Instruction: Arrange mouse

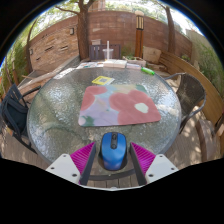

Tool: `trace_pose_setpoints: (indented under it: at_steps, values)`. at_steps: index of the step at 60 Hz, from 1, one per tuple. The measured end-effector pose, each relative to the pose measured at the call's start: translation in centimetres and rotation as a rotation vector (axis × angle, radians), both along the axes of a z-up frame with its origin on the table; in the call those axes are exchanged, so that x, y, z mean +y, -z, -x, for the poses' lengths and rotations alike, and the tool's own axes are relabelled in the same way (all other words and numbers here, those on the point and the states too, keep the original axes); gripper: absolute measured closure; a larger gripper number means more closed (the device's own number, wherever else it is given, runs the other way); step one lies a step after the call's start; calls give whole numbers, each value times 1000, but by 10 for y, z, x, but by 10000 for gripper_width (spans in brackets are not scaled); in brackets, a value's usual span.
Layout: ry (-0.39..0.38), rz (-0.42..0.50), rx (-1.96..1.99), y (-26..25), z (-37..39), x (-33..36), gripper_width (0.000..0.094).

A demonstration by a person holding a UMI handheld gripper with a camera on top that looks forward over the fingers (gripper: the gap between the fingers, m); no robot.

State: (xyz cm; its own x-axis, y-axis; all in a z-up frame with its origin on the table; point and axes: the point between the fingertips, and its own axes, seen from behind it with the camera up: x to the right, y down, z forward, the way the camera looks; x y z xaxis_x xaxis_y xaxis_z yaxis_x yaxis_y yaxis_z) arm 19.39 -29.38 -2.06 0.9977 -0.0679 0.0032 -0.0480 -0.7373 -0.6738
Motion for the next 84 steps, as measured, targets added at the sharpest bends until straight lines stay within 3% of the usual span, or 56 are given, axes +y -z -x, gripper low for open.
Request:
trace_pose_setpoints:
  at_steps: [4,20,27,39,50,57,66,72,81,84]
  values:
    - [-8,-11,-3,-2,-1,3,438]
    - [-51,19,-60,-4,-3,4,576]
    - [-57,32,-77,-22,-2,2,576]
    - [-76,-124,-23,-145,21,20,576]
    - [-68,-294,5,-224,12,111,575]
    - [-38,-264,27,-186,-8,176,578]
    - [-39,-121,26,-79,-34,208,579]
    - [-41,-32,47,-37,-40,207,571]
    - [-72,20,72,-5,-41,201,426]
    - [-79,5,52,-12,-43,201,283]
